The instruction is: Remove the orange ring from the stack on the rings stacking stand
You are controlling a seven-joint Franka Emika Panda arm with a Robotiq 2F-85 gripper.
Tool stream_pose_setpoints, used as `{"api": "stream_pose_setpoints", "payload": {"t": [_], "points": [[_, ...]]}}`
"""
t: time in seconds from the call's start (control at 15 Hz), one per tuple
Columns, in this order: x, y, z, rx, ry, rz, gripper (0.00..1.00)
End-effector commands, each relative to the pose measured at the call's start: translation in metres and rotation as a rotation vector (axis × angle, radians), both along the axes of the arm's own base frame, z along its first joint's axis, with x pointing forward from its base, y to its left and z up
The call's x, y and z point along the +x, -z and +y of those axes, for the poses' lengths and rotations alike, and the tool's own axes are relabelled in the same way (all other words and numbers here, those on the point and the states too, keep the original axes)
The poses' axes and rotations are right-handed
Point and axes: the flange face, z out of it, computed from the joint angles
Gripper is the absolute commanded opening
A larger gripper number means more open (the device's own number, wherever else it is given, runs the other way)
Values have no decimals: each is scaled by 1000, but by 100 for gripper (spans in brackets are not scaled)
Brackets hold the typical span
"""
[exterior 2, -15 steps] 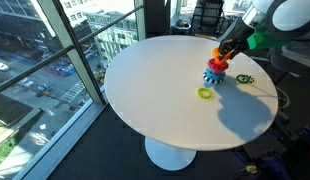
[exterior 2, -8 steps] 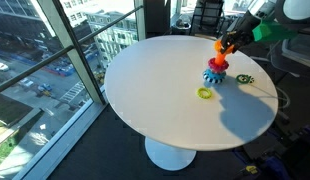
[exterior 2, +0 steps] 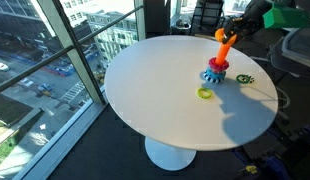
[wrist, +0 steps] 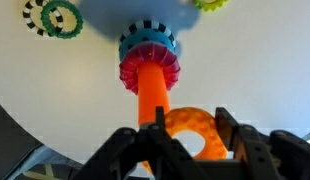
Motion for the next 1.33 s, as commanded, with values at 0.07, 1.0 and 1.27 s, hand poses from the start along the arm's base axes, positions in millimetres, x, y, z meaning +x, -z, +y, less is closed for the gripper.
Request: {"api": "stream_pose_setpoints", "payload": {"t": [0.07, 1.0, 1.27], "points": [[-19, -11, 21, 59, -78, 6, 28], [-32, 90, 19, 131, -119, 331, 28], [-36, 130, 13, 125, -97, 411, 28]]}}
